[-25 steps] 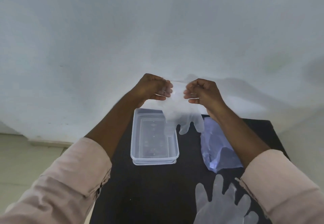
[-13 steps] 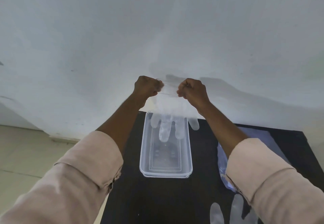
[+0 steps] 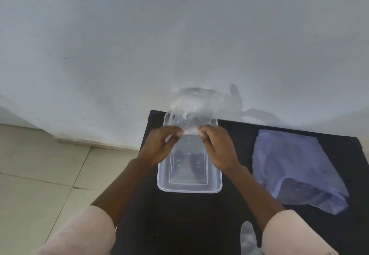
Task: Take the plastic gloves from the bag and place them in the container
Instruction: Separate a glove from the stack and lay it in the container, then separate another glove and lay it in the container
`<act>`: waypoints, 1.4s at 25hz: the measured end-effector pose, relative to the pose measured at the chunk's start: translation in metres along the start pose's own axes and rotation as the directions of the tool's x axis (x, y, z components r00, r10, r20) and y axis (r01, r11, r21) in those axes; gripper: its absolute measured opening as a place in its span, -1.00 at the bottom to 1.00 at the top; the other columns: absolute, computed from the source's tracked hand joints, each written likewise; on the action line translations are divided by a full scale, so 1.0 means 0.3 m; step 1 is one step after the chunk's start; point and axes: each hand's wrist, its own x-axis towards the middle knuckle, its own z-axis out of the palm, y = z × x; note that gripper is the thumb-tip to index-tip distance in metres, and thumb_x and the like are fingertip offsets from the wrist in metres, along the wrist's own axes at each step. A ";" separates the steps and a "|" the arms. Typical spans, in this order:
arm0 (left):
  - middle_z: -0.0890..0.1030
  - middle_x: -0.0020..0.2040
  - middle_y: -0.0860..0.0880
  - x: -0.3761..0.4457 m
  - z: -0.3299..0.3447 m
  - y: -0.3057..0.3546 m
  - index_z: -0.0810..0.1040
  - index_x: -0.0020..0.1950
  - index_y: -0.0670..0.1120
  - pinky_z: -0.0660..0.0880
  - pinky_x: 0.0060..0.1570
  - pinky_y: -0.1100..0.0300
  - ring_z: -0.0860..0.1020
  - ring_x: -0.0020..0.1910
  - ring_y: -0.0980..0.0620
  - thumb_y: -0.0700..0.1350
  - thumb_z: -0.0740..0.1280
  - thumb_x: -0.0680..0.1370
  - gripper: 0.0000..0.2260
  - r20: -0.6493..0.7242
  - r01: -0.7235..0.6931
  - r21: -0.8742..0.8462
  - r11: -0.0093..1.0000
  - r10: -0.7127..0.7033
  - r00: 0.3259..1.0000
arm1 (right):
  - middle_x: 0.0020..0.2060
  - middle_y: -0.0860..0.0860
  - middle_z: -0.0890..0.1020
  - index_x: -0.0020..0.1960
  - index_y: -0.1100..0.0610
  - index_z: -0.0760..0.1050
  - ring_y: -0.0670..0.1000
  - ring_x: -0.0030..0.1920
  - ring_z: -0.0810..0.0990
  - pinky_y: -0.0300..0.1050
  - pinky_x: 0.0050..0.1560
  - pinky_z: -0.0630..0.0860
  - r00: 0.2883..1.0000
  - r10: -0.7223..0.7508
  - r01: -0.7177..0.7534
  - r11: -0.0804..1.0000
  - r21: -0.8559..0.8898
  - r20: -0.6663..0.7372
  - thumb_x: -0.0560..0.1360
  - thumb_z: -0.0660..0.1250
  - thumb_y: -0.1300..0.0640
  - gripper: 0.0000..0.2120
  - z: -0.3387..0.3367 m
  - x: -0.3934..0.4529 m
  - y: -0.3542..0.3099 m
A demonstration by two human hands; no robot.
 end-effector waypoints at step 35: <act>0.66 0.09 -0.04 -0.023 0.089 0.161 0.65 0.10 -0.05 0.56 0.15 0.07 0.61 0.05 0.01 -0.11 0.40 0.53 -0.84 0.139 0.080 -0.093 0.992 -0.066 0.988 | 0.18 0.06 0.62 0.19 0.06 0.54 0.03 0.17 0.57 -0.11 0.22 0.48 0.957 0.162 -0.165 0.986 -0.007 0.242 0.53 0.33 0.09 -0.76 -0.176 -0.182 -0.022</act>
